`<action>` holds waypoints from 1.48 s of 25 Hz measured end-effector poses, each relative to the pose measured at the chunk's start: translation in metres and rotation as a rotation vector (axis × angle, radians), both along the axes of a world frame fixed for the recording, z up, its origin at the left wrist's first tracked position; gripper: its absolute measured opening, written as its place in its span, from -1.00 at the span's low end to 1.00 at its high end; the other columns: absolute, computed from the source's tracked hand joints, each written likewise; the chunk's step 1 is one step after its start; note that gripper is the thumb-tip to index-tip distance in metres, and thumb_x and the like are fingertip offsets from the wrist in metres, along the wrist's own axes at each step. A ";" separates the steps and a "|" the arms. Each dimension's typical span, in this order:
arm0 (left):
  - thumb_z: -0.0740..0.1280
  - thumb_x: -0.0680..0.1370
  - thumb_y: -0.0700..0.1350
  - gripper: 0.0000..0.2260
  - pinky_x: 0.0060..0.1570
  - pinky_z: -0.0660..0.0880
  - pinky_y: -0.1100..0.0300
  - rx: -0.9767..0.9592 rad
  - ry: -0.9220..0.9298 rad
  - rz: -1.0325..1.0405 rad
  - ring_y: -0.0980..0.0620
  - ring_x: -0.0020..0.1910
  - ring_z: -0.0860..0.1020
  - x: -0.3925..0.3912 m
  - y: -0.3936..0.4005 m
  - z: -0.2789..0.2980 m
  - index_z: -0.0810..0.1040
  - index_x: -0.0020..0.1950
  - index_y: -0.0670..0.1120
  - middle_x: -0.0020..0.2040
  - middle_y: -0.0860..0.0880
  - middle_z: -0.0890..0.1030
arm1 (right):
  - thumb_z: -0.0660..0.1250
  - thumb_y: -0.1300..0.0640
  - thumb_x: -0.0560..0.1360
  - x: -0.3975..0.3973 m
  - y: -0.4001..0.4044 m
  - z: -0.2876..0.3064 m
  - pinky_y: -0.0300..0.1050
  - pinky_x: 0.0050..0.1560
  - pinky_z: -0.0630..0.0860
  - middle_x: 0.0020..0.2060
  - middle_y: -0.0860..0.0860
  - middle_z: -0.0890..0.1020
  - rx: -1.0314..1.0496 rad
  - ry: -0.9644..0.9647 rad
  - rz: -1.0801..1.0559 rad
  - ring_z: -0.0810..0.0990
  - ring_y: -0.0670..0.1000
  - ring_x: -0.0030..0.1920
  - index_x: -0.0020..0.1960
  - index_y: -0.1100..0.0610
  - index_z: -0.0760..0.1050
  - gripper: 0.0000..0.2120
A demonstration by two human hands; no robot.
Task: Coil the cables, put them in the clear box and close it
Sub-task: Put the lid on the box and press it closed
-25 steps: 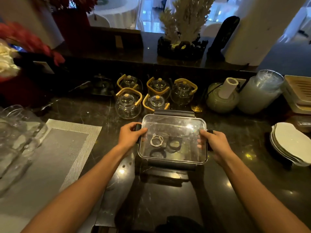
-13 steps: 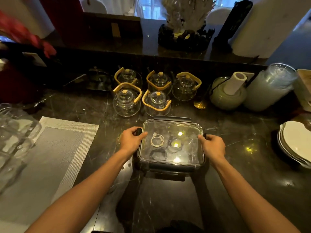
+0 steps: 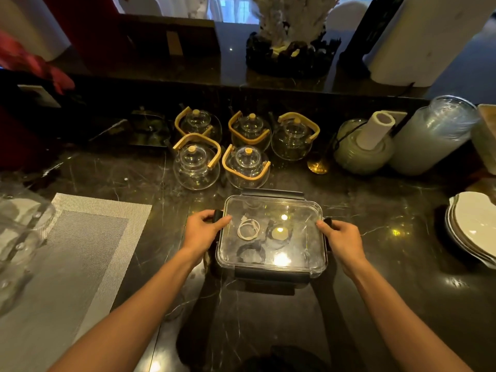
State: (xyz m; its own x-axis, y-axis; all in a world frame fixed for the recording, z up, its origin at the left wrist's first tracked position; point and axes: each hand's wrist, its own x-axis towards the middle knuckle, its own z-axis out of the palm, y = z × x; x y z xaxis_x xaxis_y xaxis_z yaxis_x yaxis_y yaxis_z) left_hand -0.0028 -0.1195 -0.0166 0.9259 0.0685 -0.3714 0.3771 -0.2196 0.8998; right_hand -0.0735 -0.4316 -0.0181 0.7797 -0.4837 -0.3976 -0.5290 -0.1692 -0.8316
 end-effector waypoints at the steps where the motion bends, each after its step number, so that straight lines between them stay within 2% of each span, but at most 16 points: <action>1: 0.57 0.44 -0.11 -0.87 -0.07 0.61 0.13 -0.006 -0.005 0.014 0.08 -0.19 0.68 -0.003 0.001 -0.002 0.73 -0.07 -0.11 -0.15 -0.08 0.74 | 0.42 0.05 0.57 -0.002 0.002 0.001 0.16 -0.15 0.60 -0.24 0.21 0.73 -0.012 -0.021 0.000 0.64 0.11 -0.25 -0.18 0.22 0.69 -0.74; 4: 0.56 0.45 -0.10 -0.91 0.03 0.62 0.00 -0.041 0.016 0.016 -0.06 -0.08 0.70 -0.006 0.008 -0.007 0.74 -0.08 -0.06 -0.13 -0.09 0.74 | 0.44 0.07 0.56 -0.007 0.004 0.001 -0.01 -0.31 0.46 -0.39 0.11 0.61 0.020 -0.061 -0.056 0.52 0.07 -0.32 -0.27 0.21 0.61 -0.71; 6: 0.57 0.44 -0.09 -0.90 0.04 0.62 -0.05 -0.072 0.055 0.026 -0.13 -0.08 0.70 -0.005 0.009 -0.010 0.74 -0.09 -0.06 -0.12 -0.14 0.73 | 0.46 0.09 0.55 -0.010 0.003 0.000 -0.03 -0.29 0.47 -0.39 0.12 0.58 0.117 -0.053 -0.088 0.51 0.08 -0.32 -0.27 0.26 0.59 -0.70; 9: 0.56 0.44 -0.13 -0.84 -0.06 0.60 0.06 -0.151 0.099 0.056 -0.08 -0.15 0.66 -0.007 0.009 -0.009 0.72 -0.04 -0.16 -0.14 -0.17 0.71 | 0.47 0.07 0.53 -0.014 -0.001 -0.001 0.04 -0.15 0.59 -0.20 0.32 0.68 0.236 0.003 -0.123 0.63 0.13 -0.22 -0.04 0.38 0.64 -0.67; 11: 0.56 0.44 -0.15 -0.76 -0.03 0.64 0.06 -0.258 0.183 0.091 -0.10 -0.13 0.70 -0.010 0.009 -0.006 0.70 0.05 -0.22 -0.09 -0.18 0.73 | 0.47 0.05 0.54 -0.017 -0.003 -0.002 0.04 -0.10 0.65 -0.10 0.23 0.74 0.279 0.039 -0.131 0.70 0.14 -0.12 0.02 0.30 0.68 -0.72; 14: 0.55 0.45 -0.14 -0.70 -0.03 0.66 0.06 -0.347 0.232 0.128 -0.07 -0.12 0.73 -0.014 0.009 -0.003 0.66 0.13 -0.20 -0.07 -0.16 0.75 | 0.48 0.01 0.52 -0.019 -0.002 -0.004 0.19 0.06 0.68 -0.02 0.18 0.74 0.264 0.051 -0.150 0.72 0.20 0.04 0.05 0.18 0.66 -0.75; 16: 0.59 0.41 -0.10 -0.65 -0.05 0.66 0.07 -0.219 0.147 0.165 -0.04 -0.14 0.73 -0.017 0.008 -0.005 0.64 0.13 -0.17 -0.13 -0.13 0.75 | 0.49 0.00 0.52 -0.019 0.001 -0.004 0.25 0.04 0.67 -0.06 0.19 0.73 0.174 0.042 -0.175 0.71 0.21 0.03 0.01 0.19 0.65 -0.75; 18: 0.62 0.36 0.01 -0.62 -0.04 0.65 0.07 0.015 0.022 0.155 0.00 -0.13 0.71 -0.017 0.008 -0.008 0.66 0.08 -0.12 -0.14 -0.07 0.72 | 0.48 -0.03 0.51 -0.021 0.006 -0.002 0.25 -0.01 0.68 -0.16 0.13 0.73 0.021 0.022 -0.167 0.71 0.19 -0.04 -0.06 0.17 0.66 -0.75; 21: 0.58 0.39 0.10 -0.72 -0.03 0.66 0.04 0.235 -0.117 0.027 0.11 -0.16 0.69 -0.020 0.007 -0.008 0.74 -0.03 -0.05 -0.19 0.05 0.73 | 0.46 -0.13 0.50 -0.027 0.011 -0.003 0.12 -0.09 0.68 -0.24 -0.02 0.73 -0.149 0.004 -0.054 0.71 0.05 -0.14 -0.11 0.06 0.69 -0.75; 23: 0.57 0.41 0.07 -0.74 -0.02 0.66 0.07 0.240 -0.118 -0.004 0.14 -0.16 0.70 -0.020 0.008 -0.004 0.75 -0.02 -0.06 -0.19 0.06 0.74 | 0.44 -0.10 0.53 -0.029 0.016 -0.001 0.04 -0.10 0.65 -0.25 -0.05 0.72 -0.184 0.000 -0.011 0.70 0.01 -0.14 -0.18 -0.02 0.67 -0.80; 25: 0.57 0.41 0.06 -0.72 0.00 0.66 0.07 0.242 -0.098 -0.019 0.14 -0.15 0.70 -0.019 0.009 -0.004 0.75 0.01 -0.08 -0.17 0.05 0.74 | 0.44 -0.07 0.54 -0.027 0.018 0.002 0.05 -0.08 0.61 -0.27 -0.02 0.73 -0.209 -0.006 -0.009 0.70 0.03 -0.15 -0.26 -0.06 0.63 -0.78; 28: 0.58 0.39 0.08 -0.70 0.02 0.66 0.01 0.225 -0.043 0.001 0.11 -0.16 0.71 -0.015 0.011 -0.011 0.75 -0.01 -0.09 -0.19 0.04 0.74 | 0.43 -0.04 0.55 -0.023 0.019 0.002 0.09 -0.10 0.60 -0.27 0.15 0.73 -0.235 0.023 -0.007 0.70 0.19 -0.14 -0.28 0.13 0.68 -0.68; 31: 0.56 0.43 0.06 -0.70 0.00 0.66 0.03 0.233 -0.049 -0.033 0.05 -0.14 0.69 -0.017 0.010 -0.005 0.72 0.02 -0.11 -0.19 0.01 0.72 | 0.42 -0.05 0.56 -0.019 0.013 0.006 0.19 -0.04 0.64 -0.26 0.16 0.73 -0.214 0.073 0.054 0.69 0.19 -0.17 -0.22 0.14 0.70 -0.70; 33: 0.51 0.44 0.15 -0.50 0.08 0.61 0.09 0.389 -0.132 -0.155 0.04 0.04 0.65 -0.021 0.009 0.004 0.61 0.27 -0.10 0.05 0.01 0.68 | 0.40 -0.08 0.56 -0.010 0.010 0.017 0.17 0.07 0.62 -0.04 0.16 0.74 -0.360 0.111 0.153 0.68 0.16 -0.03 0.06 0.17 0.71 -0.68; 35: 0.48 0.39 0.30 -0.20 0.30 0.49 -0.01 0.491 -0.208 -0.324 0.03 0.33 0.47 -0.027 0.005 0.016 0.37 0.52 -0.03 0.38 0.01 0.46 | 0.35 -0.11 0.58 0.006 0.010 0.026 0.16 0.26 0.51 0.31 0.15 0.59 -0.603 0.076 0.283 0.54 0.19 0.31 0.41 0.14 0.52 -0.51; 37: 0.46 0.32 0.41 -0.04 0.46 0.33 -0.11 0.557 -0.233 -0.539 -0.04 0.51 0.26 -0.032 -0.005 0.028 0.20 0.60 0.07 0.56 -0.01 0.23 | 0.28 -0.10 0.62 0.024 0.018 0.034 0.20 0.40 0.40 0.47 0.13 0.45 -0.734 -0.055 0.490 0.38 0.19 0.47 0.51 0.07 0.40 -0.48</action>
State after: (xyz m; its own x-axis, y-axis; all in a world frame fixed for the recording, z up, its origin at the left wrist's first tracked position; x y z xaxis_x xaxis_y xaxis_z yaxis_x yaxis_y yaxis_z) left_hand -0.0346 -0.1242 0.0113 0.9339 -0.2909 -0.2079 -0.0917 -0.7569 0.6471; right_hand -0.0491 -0.4136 0.0164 0.9751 -0.2090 -0.0739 -0.2198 -0.8677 -0.4459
